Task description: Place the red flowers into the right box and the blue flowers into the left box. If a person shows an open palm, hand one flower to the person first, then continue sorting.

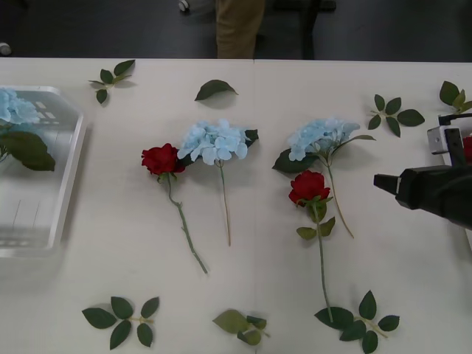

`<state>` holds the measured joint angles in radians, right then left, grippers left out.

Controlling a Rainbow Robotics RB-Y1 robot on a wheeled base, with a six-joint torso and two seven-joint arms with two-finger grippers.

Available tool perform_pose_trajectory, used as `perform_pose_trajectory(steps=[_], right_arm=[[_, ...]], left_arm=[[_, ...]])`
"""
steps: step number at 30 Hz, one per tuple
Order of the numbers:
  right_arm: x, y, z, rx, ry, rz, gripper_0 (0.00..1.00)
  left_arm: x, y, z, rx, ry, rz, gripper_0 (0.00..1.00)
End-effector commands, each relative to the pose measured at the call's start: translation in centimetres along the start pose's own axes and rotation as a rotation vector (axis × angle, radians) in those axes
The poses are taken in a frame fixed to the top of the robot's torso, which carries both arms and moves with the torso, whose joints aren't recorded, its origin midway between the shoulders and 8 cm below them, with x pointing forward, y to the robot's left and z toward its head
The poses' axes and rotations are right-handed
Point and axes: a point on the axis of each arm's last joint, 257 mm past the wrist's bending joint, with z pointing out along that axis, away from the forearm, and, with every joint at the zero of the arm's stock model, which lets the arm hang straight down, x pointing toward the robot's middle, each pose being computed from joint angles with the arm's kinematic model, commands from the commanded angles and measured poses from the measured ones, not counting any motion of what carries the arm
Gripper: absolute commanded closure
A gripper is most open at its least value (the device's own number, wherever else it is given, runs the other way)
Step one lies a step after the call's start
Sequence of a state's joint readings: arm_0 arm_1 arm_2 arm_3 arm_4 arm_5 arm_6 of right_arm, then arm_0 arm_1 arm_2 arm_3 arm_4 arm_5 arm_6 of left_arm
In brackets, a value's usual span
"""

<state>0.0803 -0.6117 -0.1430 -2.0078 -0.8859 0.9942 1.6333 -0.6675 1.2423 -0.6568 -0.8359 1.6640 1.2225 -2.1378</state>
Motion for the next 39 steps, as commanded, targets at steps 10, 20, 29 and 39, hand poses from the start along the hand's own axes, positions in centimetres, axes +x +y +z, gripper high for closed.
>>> perform_pose_trajectory(steps=[10, 20, 29, 39], right_arm=[[-4.3, 0.3, 9.2, 0.082, -0.022, 0.02, 0.07], [-2.9, 1.9, 13.7, 0.09, 0.061, -0.09, 0.07], [-2.1, 3.8, 15.0, 0.081, 0.077, -0.169, 0.07], [-0.9, 4.0, 16.6, 0.098, 0.087, -0.234, 0.72]], left_arm=[[0.6, 2.0, 2.4, -0.066, -0.046, 0.064, 0.68], [0.5, 2.1, 2.4, -0.068, -0.05, 0.065, 0.11], [-0.2, 0.7, 0.3, -0.033, -0.019, 0.112, 0.11], [-2.3, -9.6, -5.9, 0.182, 0.079, 0.062, 0.11]])
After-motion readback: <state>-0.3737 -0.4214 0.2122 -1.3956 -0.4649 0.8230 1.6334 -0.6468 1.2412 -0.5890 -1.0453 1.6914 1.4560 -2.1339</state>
